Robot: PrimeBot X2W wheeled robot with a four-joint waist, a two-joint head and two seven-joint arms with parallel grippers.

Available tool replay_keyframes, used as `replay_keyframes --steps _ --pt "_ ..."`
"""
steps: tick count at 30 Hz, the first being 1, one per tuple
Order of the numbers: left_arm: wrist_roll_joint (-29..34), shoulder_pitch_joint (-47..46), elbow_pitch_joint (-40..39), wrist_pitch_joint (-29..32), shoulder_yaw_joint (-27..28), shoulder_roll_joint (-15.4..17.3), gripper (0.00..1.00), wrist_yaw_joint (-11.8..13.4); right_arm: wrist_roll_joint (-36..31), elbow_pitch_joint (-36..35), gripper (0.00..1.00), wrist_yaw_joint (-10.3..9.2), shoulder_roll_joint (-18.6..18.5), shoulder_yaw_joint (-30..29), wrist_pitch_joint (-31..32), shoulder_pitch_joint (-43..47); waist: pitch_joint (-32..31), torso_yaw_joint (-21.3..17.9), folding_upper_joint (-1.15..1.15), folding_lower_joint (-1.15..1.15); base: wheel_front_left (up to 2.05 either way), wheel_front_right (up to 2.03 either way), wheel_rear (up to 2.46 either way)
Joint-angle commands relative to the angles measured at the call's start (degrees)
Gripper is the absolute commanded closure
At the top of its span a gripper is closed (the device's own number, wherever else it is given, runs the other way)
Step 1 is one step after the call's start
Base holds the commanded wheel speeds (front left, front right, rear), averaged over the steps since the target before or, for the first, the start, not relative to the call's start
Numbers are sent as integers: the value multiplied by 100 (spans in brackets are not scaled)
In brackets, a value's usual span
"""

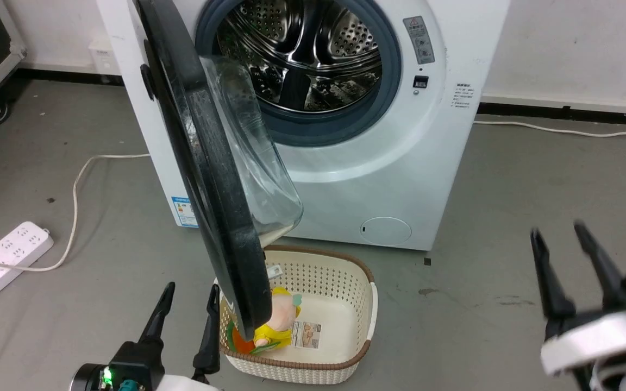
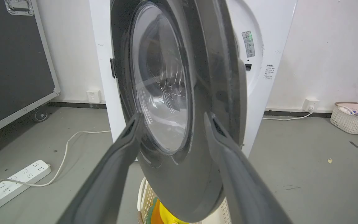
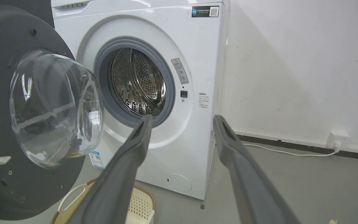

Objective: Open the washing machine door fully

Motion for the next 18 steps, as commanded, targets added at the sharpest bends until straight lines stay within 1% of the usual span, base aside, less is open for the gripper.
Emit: replay_keyframes --steps 1,4,7,11,18 --pt "-3 100 -3 -32 3 -9 0 -41 -315 -79 0 6 370 -255 -75 381 -27 -23 0 1 0 0 0" --pt "24 147 39 -32 -21 -21 0 -75 -768 -119 0 6 836 -565 -151 864 -44 -26 0 1 0 0 0" --pt "48 175 83 -32 -37 -32 0 -103 -1141 -119 0 6 1074 -730 -231 1218 -58 -10 0 1 0 0 0" --pt "65 201 144 -32 -1 -41 0 -121 -1369 -25 0 6 1222 -752 -314 1523 -83 12 0 1 0 0 0" --pt "113 195 230 -32 21 -54 0 -155 -1451 140 0 6 1273 -684 -415 1608 -110 40 0 1 0 0 0"
